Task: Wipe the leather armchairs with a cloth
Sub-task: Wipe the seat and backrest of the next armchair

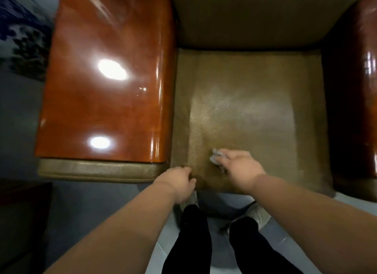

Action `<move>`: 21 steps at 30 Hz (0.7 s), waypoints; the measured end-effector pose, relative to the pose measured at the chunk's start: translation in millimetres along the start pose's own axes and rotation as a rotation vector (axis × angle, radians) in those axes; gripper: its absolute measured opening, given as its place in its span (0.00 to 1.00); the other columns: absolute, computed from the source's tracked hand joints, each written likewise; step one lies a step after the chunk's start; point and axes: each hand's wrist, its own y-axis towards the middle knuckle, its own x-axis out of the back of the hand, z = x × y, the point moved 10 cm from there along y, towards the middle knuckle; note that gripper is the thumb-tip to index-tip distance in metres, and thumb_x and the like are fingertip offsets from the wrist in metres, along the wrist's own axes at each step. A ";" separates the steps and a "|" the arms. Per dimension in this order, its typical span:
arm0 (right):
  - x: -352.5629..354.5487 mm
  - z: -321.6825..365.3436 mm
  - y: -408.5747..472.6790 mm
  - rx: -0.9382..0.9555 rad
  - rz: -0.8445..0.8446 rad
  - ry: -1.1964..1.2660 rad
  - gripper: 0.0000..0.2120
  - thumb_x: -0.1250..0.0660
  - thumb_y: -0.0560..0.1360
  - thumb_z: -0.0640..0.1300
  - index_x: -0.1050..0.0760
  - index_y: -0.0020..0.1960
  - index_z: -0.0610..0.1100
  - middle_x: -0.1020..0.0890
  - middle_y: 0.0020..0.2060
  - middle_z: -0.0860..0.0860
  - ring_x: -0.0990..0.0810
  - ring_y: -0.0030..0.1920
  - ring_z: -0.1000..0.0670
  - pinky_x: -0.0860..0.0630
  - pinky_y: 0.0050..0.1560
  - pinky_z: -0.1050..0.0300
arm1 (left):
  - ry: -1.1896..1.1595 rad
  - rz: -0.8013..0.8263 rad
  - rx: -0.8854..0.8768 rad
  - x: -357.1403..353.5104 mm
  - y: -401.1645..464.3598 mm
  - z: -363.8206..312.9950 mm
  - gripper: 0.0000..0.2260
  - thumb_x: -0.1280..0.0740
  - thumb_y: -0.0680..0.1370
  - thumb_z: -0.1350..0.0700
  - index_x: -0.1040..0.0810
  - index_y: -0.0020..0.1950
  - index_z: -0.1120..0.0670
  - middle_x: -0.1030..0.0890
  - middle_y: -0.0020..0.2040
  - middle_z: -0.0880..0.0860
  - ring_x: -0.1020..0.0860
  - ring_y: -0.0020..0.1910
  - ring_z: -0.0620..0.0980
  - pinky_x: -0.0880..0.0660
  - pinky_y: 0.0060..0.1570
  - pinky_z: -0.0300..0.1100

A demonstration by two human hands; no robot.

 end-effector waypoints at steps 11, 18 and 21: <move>254.3 21.9 -78.7 -0.458 -0.338 0.765 0.09 0.36 0.81 0.51 0.17 0.49 0.52 0.14 0.42 0.54 0.14 0.34 0.55 0.14 0.40 0.52 | 0.227 -0.306 -0.145 167.5 -156.3 -75.5 0.15 0.42 0.86 0.45 0.23 0.66 0.51 0.20 0.61 0.52 0.21 0.60 0.55 0.23 0.62 0.53; 402.6 74.9 -141.3 -0.339 -0.490 0.586 0.08 0.37 0.79 0.50 0.18 0.48 0.56 0.15 0.35 0.55 0.16 0.34 0.56 0.15 0.42 0.53 | 0.326 -0.585 -0.165 308.7 -239.2 -110.2 0.17 0.42 0.85 0.43 0.24 0.67 0.50 0.19 0.62 0.54 0.20 0.61 0.58 0.21 0.60 0.55; 431.1 74.0 -165.2 -0.351 -0.540 0.576 0.07 0.37 0.80 0.52 0.19 0.52 0.57 0.15 0.37 0.56 0.16 0.37 0.56 0.15 0.46 0.51 | 0.303 -0.641 -0.180 344.3 -266.6 -128.4 0.19 0.43 0.85 0.41 0.23 0.70 0.49 0.18 0.64 0.52 0.20 0.62 0.56 0.21 0.61 0.54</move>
